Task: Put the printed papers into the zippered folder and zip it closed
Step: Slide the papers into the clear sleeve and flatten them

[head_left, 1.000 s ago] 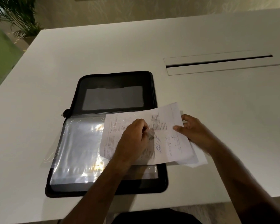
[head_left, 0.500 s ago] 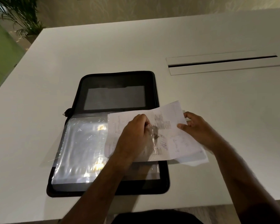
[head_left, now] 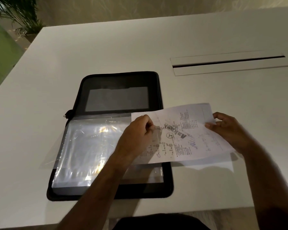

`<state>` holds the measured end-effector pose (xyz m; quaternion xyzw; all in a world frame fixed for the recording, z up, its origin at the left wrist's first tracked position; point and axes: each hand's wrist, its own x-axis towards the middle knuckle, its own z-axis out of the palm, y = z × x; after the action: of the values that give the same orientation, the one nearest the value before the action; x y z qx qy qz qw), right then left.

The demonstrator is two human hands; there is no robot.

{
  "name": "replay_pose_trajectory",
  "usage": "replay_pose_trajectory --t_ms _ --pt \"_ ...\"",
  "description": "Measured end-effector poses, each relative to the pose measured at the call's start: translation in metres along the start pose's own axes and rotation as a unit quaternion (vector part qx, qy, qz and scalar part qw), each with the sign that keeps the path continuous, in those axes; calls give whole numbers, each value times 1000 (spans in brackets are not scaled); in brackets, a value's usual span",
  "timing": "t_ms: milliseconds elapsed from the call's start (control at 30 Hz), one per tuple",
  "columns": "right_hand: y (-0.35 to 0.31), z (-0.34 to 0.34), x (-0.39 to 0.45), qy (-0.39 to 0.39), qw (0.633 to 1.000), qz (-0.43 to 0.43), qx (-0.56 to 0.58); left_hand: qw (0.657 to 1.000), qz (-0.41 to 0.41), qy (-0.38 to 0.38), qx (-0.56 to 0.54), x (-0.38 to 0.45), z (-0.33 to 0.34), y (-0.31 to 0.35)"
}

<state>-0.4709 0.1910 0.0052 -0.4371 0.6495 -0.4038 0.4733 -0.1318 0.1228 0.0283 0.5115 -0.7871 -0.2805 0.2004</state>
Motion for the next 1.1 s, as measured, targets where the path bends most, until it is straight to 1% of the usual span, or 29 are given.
replay_pose_trajectory --t_ms 133,267,467,567,667,867,1000,1100 --pt "8 -10 1 -2 1000 -3 -9 1000 -11 -22 -14 4 -5 -2" --pt "9 0 3 -17 1000 -7 2 999 -16 -41 -22 4 -3 -4" --pt "5 29 2 -53 997 -5 47 999 -11 -36 -3 1 3 -8" --pt "1 40 2 -63 997 0 50 999 -14 -33 -7 1 4 -10" --pt "-6 50 3 -61 998 0 34 999 -4 -28 -15 -1 6 -9" --pt "-12 52 1 -50 999 -10 3 999 9 13 -44 -16 17 -5" --pt "-10 37 -3 -22 1000 -12 -18 995 -13 -13 -99 -16 13 -8" --pt "-5 29 -4 -17 1000 -8 -14 992 -31 -28 -122 -7 5 -14"
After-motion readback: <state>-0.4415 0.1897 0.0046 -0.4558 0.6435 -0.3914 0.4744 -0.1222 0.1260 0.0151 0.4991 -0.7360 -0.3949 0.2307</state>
